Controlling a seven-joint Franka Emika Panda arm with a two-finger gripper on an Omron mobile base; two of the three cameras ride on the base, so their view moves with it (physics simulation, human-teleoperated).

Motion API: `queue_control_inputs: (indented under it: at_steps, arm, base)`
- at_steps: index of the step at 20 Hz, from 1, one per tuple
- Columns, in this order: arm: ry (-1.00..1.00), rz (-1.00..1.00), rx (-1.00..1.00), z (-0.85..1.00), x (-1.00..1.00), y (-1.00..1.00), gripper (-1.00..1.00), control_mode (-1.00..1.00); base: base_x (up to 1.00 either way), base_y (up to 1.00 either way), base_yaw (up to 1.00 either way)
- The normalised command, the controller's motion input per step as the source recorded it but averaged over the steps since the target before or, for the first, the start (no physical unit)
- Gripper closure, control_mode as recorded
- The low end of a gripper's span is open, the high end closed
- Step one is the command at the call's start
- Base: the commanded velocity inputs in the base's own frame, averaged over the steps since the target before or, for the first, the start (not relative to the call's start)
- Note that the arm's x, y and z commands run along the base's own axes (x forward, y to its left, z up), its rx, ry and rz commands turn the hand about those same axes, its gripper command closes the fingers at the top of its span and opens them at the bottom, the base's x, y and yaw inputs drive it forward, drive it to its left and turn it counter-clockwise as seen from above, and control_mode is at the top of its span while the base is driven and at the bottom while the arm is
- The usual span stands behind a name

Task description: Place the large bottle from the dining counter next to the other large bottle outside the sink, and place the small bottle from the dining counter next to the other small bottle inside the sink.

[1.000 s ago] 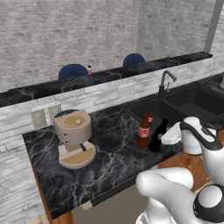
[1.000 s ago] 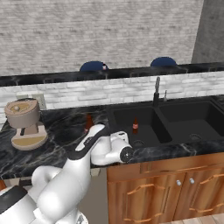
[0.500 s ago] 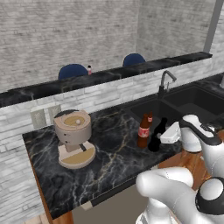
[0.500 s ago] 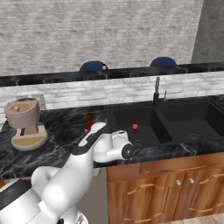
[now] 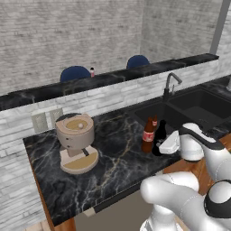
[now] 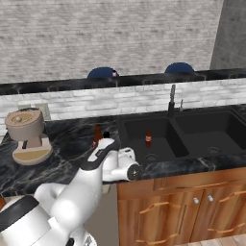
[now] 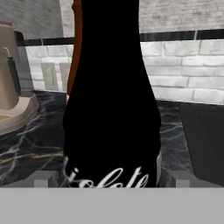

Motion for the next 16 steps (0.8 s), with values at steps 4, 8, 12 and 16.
queue_control_inputs:
  at_steps: [4,8,12,16]
  arm:
    - [-0.06,0.00,0.00,-0.20,0.00,0.08,-1.00,-1.00]
    - [-0.06,0.00,0.00,-0.02,0.07,0.00,-1.00,-1.00]
    - [-0.06,0.00,0.00,0.01,0.00,0.00,-1.00,-1.00]
    - [-0.03,0.00,0.00,0.08,0.00,-0.02,-1.00,-1.00]
  base:
    - [0.00,0.00,0.00]
    - [0.00,0.00,0.00]
    - [0.00,0.00,0.00]
    - [0.00,0.00,0.00]
